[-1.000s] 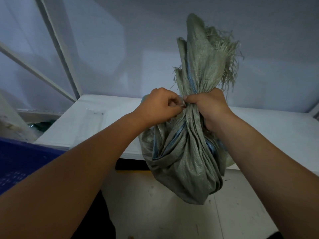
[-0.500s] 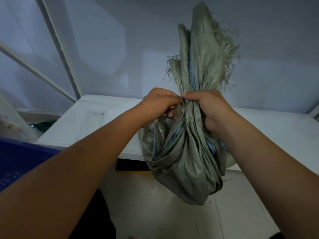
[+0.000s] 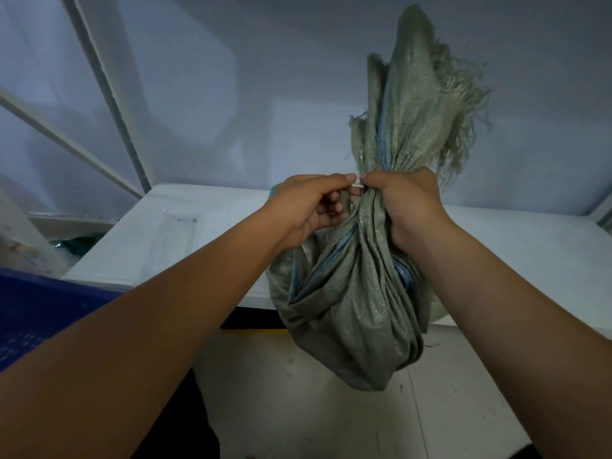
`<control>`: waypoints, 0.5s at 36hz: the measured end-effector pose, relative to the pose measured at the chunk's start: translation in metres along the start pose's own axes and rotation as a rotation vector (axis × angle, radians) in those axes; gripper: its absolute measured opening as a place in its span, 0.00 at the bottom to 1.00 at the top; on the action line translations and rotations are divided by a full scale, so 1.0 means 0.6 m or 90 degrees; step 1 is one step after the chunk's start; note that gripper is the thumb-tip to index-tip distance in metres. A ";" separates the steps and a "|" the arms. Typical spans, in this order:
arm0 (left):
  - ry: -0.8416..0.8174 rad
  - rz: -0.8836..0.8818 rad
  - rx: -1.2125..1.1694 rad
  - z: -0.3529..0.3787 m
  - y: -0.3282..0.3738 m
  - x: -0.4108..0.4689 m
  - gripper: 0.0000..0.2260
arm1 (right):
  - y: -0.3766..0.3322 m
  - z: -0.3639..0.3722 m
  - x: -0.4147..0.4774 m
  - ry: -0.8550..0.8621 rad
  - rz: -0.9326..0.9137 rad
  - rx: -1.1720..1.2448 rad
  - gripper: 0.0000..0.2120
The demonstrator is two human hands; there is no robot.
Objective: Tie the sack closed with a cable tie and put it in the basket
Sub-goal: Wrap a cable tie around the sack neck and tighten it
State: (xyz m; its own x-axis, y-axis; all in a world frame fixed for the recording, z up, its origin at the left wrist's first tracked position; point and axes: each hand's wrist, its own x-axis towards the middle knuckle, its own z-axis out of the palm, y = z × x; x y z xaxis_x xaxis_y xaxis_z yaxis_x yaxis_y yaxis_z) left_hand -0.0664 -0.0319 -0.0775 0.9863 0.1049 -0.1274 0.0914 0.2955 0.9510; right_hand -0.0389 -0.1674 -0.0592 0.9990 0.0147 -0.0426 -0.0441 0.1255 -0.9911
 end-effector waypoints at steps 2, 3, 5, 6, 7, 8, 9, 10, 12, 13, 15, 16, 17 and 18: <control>-0.006 0.011 0.017 0.003 -0.005 -0.001 0.10 | 0.001 -0.002 0.002 0.007 -0.001 -0.004 0.09; -0.008 0.016 0.017 0.005 -0.008 -0.001 0.08 | 0.001 -0.002 0.001 0.010 -0.004 -0.008 0.09; -0.010 0.025 -0.005 0.010 -0.015 0.000 0.07 | 0.005 -0.001 0.005 0.014 -0.011 -0.010 0.09; -0.012 0.027 -0.026 0.013 -0.018 0.000 0.06 | 0.007 -0.001 0.008 0.020 -0.014 -0.004 0.10; -0.016 0.028 -0.048 0.016 -0.021 0.000 0.06 | 0.008 -0.001 0.010 0.032 -0.014 0.001 0.11; -0.021 0.030 -0.068 0.020 -0.025 -0.001 0.07 | 0.010 -0.001 0.013 0.047 -0.013 0.005 0.11; -0.027 0.031 -0.087 0.025 -0.028 -0.003 0.06 | 0.012 -0.002 0.015 0.063 -0.011 0.006 0.11; -0.032 0.032 -0.103 0.030 -0.031 -0.006 0.05 | 0.013 -0.003 0.018 0.075 -0.010 0.008 0.10; -0.034 0.028 -0.127 0.041 -0.040 -0.013 0.03 | 0.017 -0.006 0.022 0.096 -0.006 0.013 0.09; -0.030 0.026 -0.133 0.046 -0.045 -0.015 0.03 | 0.018 -0.008 0.023 0.106 -0.001 0.017 0.07; -0.015 0.029 -0.120 0.053 -0.057 -0.014 0.04 | 0.021 -0.010 0.024 0.122 0.014 0.023 0.07; -0.002 0.032 -0.108 0.055 -0.061 -0.013 0.05 | 0.023 -0.011 0.025 0.126 0.019 0.023 0.07; 0.011 0.032 -0.098 0.057 -0.063 -0.014 0.06 | 0.025 -0.010 0.024 0.128 0.022 0.019 0.07; 0.022 0.030 -0.085 0.058 -0.065 -0.015 0.09 | 0.027 -0.010 0.024 0.133 0.023 0.016 0.07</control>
State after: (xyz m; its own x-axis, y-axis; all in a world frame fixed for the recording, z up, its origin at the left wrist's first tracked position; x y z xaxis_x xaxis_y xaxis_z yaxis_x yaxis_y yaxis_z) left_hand -0.0742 -0.0776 -0.1034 0.9835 0.1536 -0.0954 0.0237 0.4133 0.9103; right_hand -0.0250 -0.1711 -0.0765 0.9769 -0.1854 -0.1060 -0.0778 0.1531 -0.9851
